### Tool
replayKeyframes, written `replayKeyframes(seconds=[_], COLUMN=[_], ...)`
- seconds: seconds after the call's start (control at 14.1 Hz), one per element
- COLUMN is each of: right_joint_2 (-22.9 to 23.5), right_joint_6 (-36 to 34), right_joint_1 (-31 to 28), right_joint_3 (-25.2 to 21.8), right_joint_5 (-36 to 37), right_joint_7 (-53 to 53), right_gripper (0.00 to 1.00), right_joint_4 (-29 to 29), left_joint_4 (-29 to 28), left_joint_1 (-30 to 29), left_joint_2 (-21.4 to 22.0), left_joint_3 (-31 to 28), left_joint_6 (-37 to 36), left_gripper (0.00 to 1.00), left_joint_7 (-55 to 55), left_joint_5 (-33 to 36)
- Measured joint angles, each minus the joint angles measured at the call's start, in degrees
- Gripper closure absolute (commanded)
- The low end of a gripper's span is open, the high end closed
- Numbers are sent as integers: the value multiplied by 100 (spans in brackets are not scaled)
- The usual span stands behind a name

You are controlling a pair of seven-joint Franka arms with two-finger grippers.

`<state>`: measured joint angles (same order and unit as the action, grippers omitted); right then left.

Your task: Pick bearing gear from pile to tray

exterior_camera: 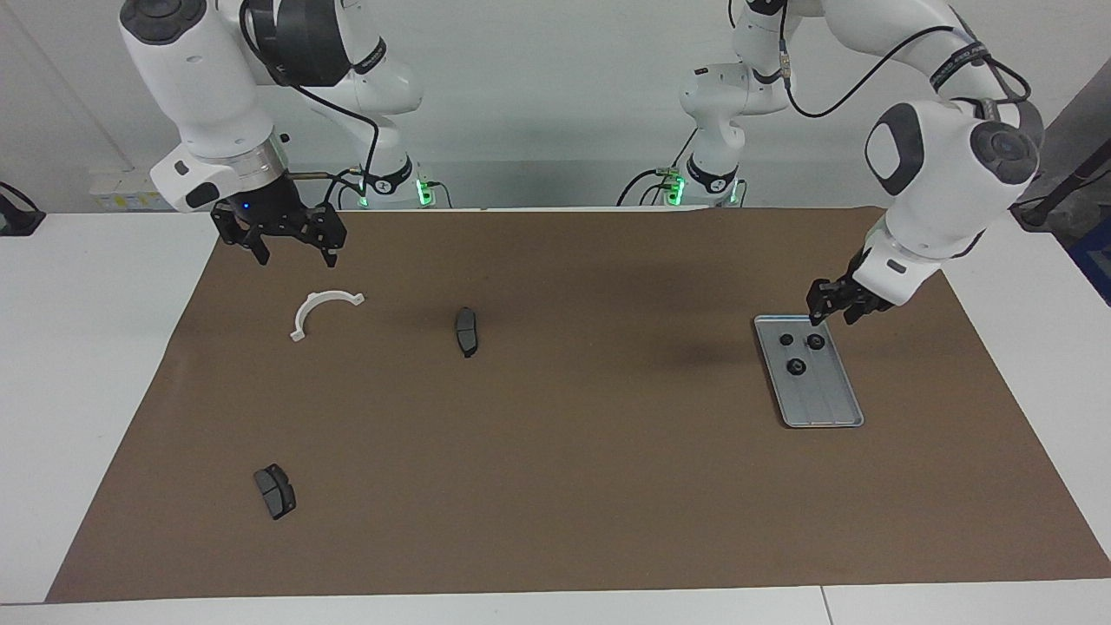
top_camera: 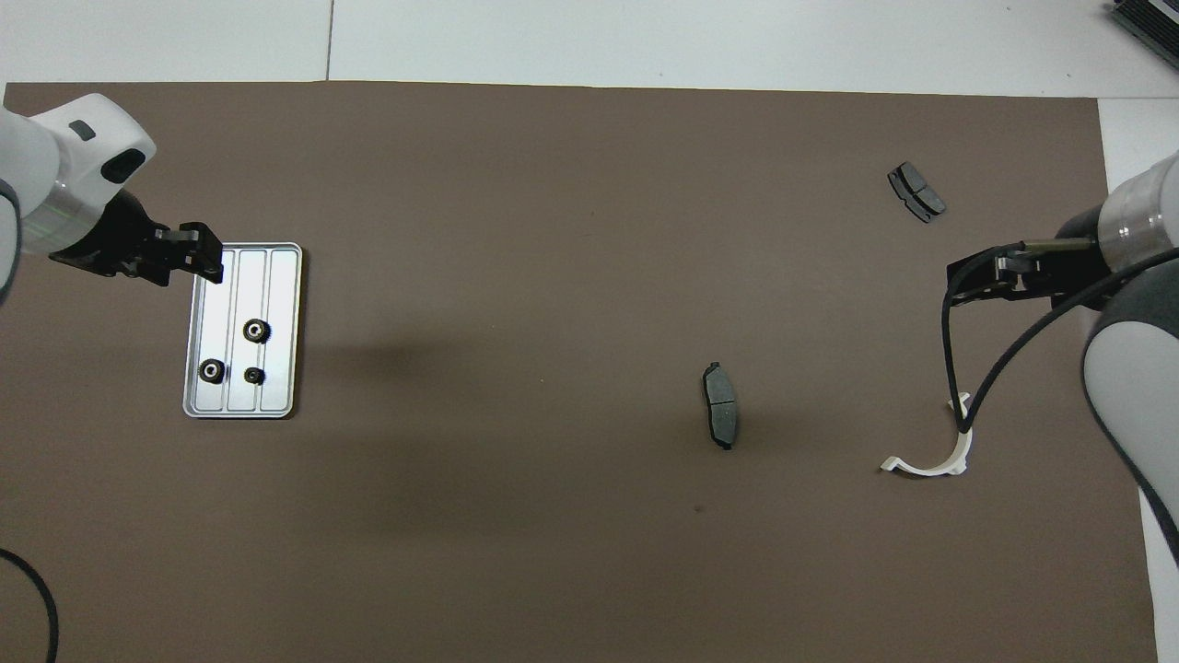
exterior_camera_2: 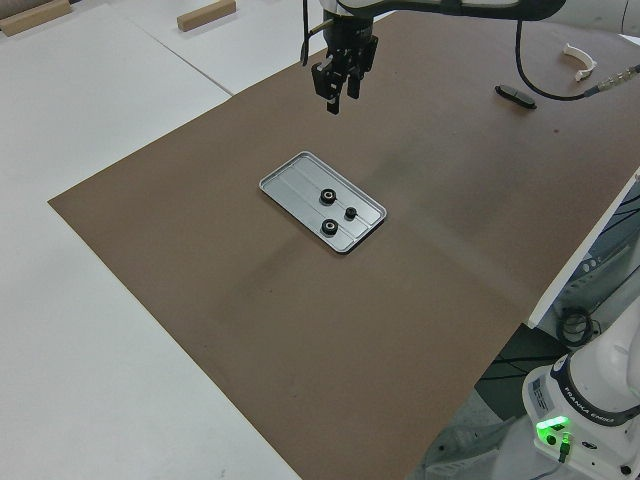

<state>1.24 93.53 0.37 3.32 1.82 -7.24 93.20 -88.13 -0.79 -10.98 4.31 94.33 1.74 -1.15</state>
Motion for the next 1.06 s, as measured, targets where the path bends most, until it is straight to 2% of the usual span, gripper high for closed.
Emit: replayKeyframes(seconds=[0.07, 0.5, 1.06], right_joint_2=[0, 0, -1], right_joint_6=[0, 0, 0], right_joint_1=[0, 0, 0], right_joint_3=[0, 0, 0], right_joint_5=[0, 0, 0], right_joint_7=[0, 0, 0], right_gripper=[0, 0, 0], right_joint_4=[0, 0, 0], left_joint_4=[117, 225, 226], left_joint_1=[6, 18, 26], left_joint_2=[58, 576, 608], left_joint_3=[0, -7, -7], left_joint_6=[-161, -293, -271], left_gripper=[0, 0, 0], left_joint_7=[0, 0, 0], left_joint_5=[0, 0, 3])
